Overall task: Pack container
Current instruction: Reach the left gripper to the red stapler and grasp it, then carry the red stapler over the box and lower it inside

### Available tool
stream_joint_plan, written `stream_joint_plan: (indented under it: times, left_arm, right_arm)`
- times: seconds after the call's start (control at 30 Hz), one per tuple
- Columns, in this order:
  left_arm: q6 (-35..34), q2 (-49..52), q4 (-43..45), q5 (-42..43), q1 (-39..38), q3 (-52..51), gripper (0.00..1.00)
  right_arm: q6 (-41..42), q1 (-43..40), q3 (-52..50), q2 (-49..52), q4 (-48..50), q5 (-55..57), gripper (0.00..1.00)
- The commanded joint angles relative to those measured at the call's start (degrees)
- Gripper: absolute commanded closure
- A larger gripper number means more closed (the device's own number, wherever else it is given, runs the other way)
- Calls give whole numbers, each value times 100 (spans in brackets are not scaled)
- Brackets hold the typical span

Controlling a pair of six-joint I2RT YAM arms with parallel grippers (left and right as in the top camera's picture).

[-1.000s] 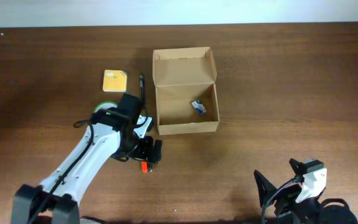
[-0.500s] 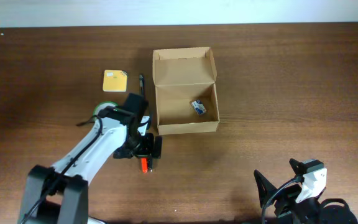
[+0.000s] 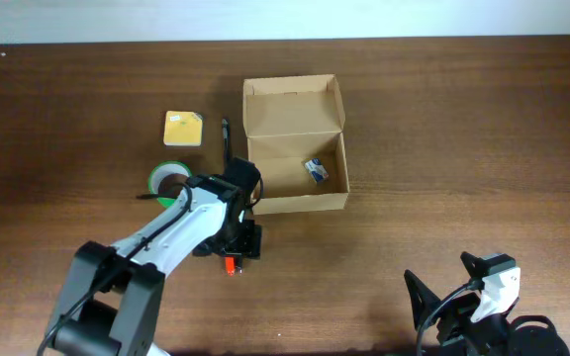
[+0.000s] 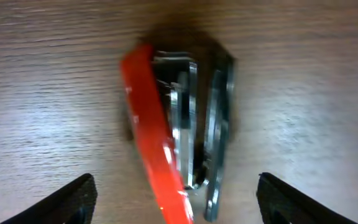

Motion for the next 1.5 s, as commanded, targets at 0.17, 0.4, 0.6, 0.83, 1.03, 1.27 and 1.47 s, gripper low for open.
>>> stream_joint_plan:
  times: [0.17, 0.4, 0.6, 0.83, 1.03, 1.27, 1.47]
  left_arm:
    - [-778, 136, 33, -341, -22, 76, 21]
    - [-1088, 136, 76, -254, -22, -144, 21]
    - [-1231, 136, 492, 0, -22, -699, 36]
    - [-1257, 136, 597, -2, -22, -758, 73]
    - [-1257, 122, 610, -2, -15, -745, 98]
    - [-1213, -433, 260, -162, -15, -544, 98]
    - [-262, -1314, -308, -219, -17, 33, 98]
  right_arm:
    - [9, 7, -2, -42, 17, 92, 1]
    - [9, 7, -2, -42, 17, 92, 1]
    - [9, 7, -2, -42, 17, 92, 1]
    - [9, 7, -2, -42, 15, 92, 1]
    - [9, 7, -2, -42, 17, 92, 1]
    - [9, 7, -2, -42, 17, 92, 1]
    - [9, 7, -2, -42, 17, 92, 1]
